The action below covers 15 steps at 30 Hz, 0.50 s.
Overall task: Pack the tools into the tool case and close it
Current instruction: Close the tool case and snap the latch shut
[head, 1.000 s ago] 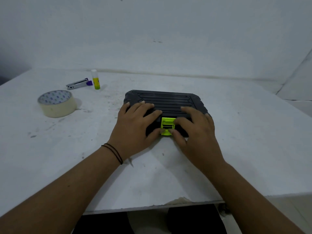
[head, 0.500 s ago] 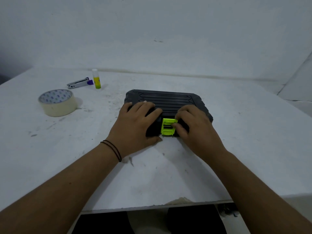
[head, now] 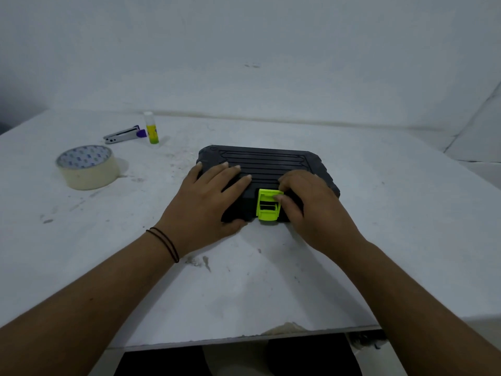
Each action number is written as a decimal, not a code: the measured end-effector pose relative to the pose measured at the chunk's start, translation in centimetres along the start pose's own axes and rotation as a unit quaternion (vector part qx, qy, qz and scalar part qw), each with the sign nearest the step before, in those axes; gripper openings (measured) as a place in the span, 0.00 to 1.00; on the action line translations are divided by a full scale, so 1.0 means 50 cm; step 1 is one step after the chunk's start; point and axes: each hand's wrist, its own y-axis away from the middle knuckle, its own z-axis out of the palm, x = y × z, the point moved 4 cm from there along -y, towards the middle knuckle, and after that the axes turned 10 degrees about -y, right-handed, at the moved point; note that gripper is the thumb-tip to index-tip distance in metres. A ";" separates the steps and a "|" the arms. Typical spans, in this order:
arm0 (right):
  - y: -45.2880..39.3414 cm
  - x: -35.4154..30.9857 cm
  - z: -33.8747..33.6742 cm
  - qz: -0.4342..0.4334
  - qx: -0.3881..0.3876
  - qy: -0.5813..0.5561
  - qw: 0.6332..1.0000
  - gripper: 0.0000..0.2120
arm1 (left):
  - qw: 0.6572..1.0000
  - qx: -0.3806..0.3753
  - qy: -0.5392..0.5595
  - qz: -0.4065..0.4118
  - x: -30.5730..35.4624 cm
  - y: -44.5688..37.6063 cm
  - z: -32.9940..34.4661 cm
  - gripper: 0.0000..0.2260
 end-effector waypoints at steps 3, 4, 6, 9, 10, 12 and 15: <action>0.001 -0.002 -0.005 -0.007 0.010 0.001 1.000 0.06 | 1.000 0.002 0.019 -0.008 -0.013 0.013 0.002 0.30; 0.003 -0.003 -0.005 -0.017 0.005 0.003 1.000 0.05 | 1.000 0.006 0.025 -0.005 -0.014 0.015 0.002 0.29; 0.008 -0.005 -0.001 -0.041 -0.022 0.018 0.999 0.05 | 1.000 0.017 0.023 0.006 -0.013 0.016 0.000 0.27; 0.025 -0.005 -0.002 -0.070 -0.054 0.060 0.994 0.10 | 0.999 0.029 0.012 0.015 -0.011 0.015 -0.004 0.27; 0.032 -0.005 -0.005 -0.067 -0.056 0.056 0.995 0.13 | 0.999 0.033 0.009 0.016 -0.011 0.015 -0.005 0.27; 0.042 0.000 -0.017 -0.029 -0.040 0.023 0.999 0.21 | 0.999 0.042 0.006 0.021 -0.012 0.016 -0.006 0.27; 0.047 0.031 -0.039 0.130 0.066 -0.035 0.989 0.32 | 0.998 0.052 0.000 0.030 -0.013 0.016 -0.006 0.28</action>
